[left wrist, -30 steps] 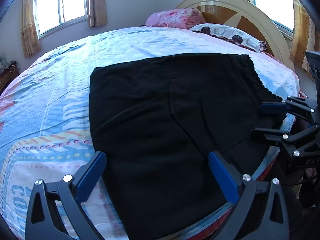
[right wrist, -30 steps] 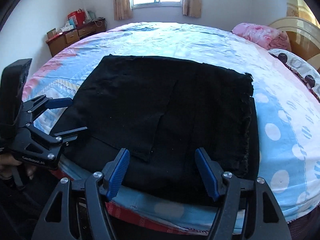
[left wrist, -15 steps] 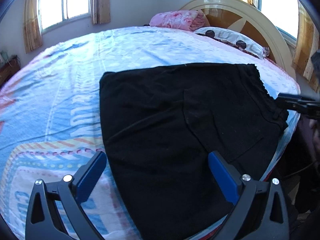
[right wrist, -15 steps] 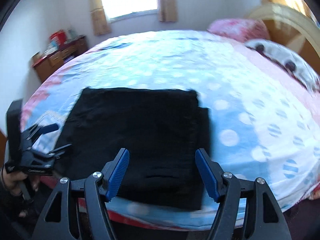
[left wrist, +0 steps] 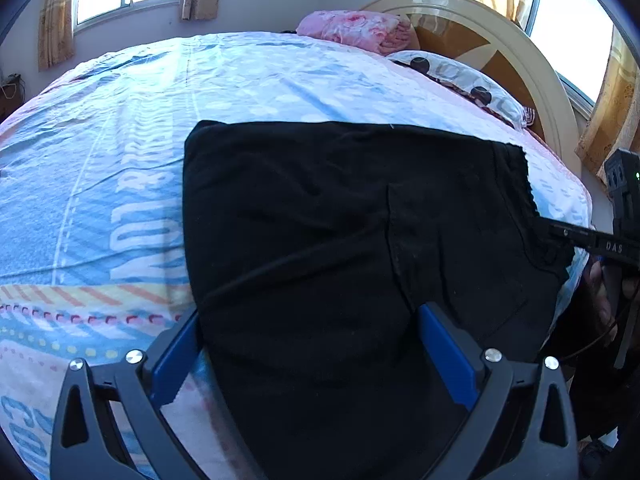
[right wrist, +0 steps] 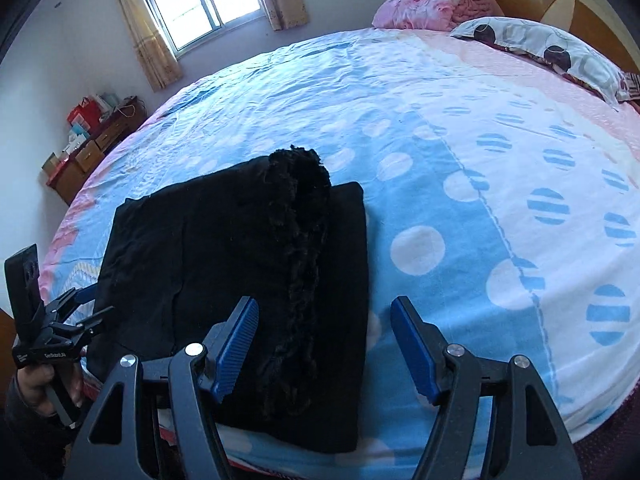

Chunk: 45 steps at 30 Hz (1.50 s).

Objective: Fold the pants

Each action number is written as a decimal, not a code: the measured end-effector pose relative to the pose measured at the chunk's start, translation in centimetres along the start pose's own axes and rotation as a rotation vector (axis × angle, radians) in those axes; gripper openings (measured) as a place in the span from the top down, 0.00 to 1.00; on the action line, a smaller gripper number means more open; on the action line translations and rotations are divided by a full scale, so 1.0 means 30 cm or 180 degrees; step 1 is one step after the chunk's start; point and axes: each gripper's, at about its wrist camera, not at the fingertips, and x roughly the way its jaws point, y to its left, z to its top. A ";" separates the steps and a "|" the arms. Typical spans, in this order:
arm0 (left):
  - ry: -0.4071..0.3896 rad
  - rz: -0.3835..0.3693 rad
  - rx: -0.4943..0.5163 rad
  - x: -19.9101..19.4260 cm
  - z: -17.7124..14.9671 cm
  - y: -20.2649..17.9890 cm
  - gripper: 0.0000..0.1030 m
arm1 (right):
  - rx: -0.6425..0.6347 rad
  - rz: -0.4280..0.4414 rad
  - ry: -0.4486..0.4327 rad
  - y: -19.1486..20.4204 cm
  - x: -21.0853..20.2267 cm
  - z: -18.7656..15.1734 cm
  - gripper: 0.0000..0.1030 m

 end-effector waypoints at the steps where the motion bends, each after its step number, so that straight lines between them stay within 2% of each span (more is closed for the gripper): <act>1: -0.0005 0.0010 -0.0010 0.002 0.003 -0.003 0.00 | -0.0023 0.0021 -0.0008 0.003 0.008 0.007 0.32; 4: -0.0032 0.0077 0.0016 0.009 0.003 -0.021 0.00 | -0.0089 0.0033 -0.0009 0.021 0.021 0.007 0.32; 8: -0.0041 -0.0031 -0.0009 -0.001 0.011 -0.002 0.00 | -0.0074 0.0089 0.0015 0.011 0.024 0.007 0.36; 10: -0.0096 -0.0006 -0.0091 -0.019 0.005 0.012 0.00 | -0.0123 0.0146 0.0059 0.025 0.023 0.000 0.49; 12: -0.0210 0.0061 -0.0134 -0.038 -0.004 0.016 0.00 | -0.0235 0.0105 0.0047 0.051 0.019 -0.007 0.52; 15: -0.0138 0.0047 -0.0134 -0.022 -0.004 0.024 0.00 | -0.0241 0.0144 0.0002 0.058 0.011 -0.011 0.72; 16: -0.0152 0.0050 -0.0158 -0.025 -0.004 0.029 0.00 | -0.0272 0.0081 -0.0031 0.057 0.001 -0.011 0.83; 18: -0.0180 0.0116 -0.0196 -0.033 -0.001 0.038 0.00 | -0.0301 0.0048 -0.0034 0.041 -0.007 -0.016 0.84; 21: -0.0167 0.0183 -0.0262 -0.044 -0.005 0.075 0.00 | -0.0153 0.0185 0.0044 -0.004 0.008 -0.014 0.84; 24: -0.0138 0.0118 -0.0358 -0.040 -0.013 0.099 0.00 | -0.0270 0.0085 0.0038 0.017 0.014 -0.017 0.85; 27: -0.0144 0.0112 -0.0184 -0.025 -0.010 0.072 0.00 | -0.0182 0.0131 0.0031 0.005 0.014 -0.016 0.85; 32: -0.0157 0.0059 -0.0191 -0.023 0.011 0.059 0.02 | -0.0179 0.0089 -0.0051 0.007 -0.005 -0.020 0.85; 38: -0.0194 -0.0110 -0.0261 -0.012 0.017 0.077 0.00 | -0.0154 0.0073 -0.0007 -0.007 0.014 -0.020 0.85; 40: -0.0209 -0.0089 -0.0198 -0.006 0.018 0.070 0.01 | -0.0100 0.0087 0.0023 -0.013 0.029 -0.019 0.85; 41: -0.0207 -0.0077 -0.0184 -0.009 0.023 0.063 0.08 | -0.0100 0.0082 0.0020 -0.010 0.029 -0.018 0.85; 42: -0.0217 -0.0137 -0.0193 -0.015 0.028 0.057 0.30 | -0.0119 0.0073 0.0003 -0.005 0.024 -0.019 0.85; 44: -0.0245 -0.0108 -0.0224 -0.034 0.037 0.054 0.50 | -0.0116 0.0127 -0.0068 0.007 -0.004 -0.023 0.86; 45: -0.0257 -0.0053 -0.0214 -0.040 0.039 0.056 0.76 | -0.0113 0.0136 -0.0078 0.009 -0.011 -0.023 0.86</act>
